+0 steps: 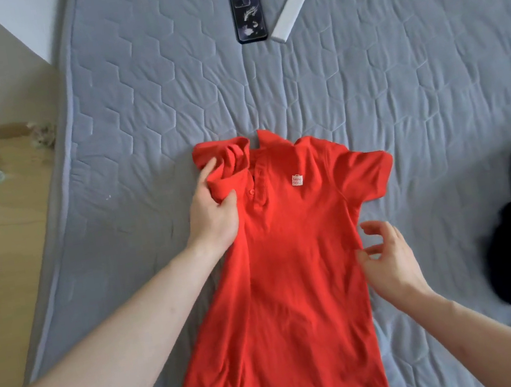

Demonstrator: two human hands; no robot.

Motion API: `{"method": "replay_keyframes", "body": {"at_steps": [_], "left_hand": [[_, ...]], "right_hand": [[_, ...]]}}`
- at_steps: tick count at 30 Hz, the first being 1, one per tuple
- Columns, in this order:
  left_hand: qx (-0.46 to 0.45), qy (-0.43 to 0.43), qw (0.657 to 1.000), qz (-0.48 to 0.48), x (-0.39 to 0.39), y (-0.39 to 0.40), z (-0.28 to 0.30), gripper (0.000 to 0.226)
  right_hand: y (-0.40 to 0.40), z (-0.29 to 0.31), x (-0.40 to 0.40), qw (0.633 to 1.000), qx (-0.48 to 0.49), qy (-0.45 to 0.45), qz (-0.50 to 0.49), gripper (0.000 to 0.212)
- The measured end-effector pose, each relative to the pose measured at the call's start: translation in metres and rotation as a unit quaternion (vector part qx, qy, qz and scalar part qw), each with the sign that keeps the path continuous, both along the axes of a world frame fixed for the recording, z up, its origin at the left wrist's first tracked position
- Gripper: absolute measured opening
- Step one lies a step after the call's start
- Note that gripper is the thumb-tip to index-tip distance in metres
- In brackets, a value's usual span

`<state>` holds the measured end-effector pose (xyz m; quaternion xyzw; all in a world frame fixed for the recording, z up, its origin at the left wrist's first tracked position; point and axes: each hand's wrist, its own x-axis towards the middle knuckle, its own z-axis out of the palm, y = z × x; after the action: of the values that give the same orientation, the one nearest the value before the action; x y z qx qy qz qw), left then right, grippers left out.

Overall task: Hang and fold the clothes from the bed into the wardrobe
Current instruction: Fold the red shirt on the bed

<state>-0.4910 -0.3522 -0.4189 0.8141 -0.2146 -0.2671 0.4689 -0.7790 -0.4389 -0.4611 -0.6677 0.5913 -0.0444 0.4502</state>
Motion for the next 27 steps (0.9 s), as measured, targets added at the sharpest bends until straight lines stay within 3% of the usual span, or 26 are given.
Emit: {"method": "replay_keyframes", "body": {"at_steps": [6,10,12,14,17,22,25,27], "left_hand": [[-0.001,0.039,0.996,0.085,-0.080,-0.058,0.018,0.046],[-0.018,0.050,0.996,0.074,-0.112,-0.096,0.024,0.046],[0.038,0.059,0.997,-0.017,-0.126,-0.108,0.019,0.065],[0.114,0.090,0.976,-0.160,-0.141,-0.111,0.012,0.083],[0.198,0.046,0.925,-0.321,-0.155,-0.098,0.002,0.075],[0.230,-0.038,0.951,-0.202,-0.155,-0.024,-0.008,0.045],[0.324,-0.042,0.932,-0.157,-0.150,0.058,-0.020,0.052],[0.407,-0.011,0.899,-0.163,-0.145,0.116,-0.028,0.073]], "right_hand": [[-0.011,0.018,-0.032,1.000,0.006,-0.006,-0.004,0.043],[-0.017,0.027,-0.054,1.000,0.007,-0.004,-0.003,0.043],[-0.018,0.029,-0.066,1.000,0.009,-0.002,-0.005,0.043],[-0.019,0.031,-0.077,1.000,0.013,0.006,-0.007,0.043],[-0.015,0.032,-0.091,1.000,0.019,0.022,-0.002,0.044],[0.001,0.037,-0.105,0.998,0.045,0.037,0.025,0.046],[0.018,0.039,-0.108,0.996,0.071,0.042,0.034,0.047],[0.033,0.038,-0.109,0.994,0.090,0.041,0.039,0.047]]}}
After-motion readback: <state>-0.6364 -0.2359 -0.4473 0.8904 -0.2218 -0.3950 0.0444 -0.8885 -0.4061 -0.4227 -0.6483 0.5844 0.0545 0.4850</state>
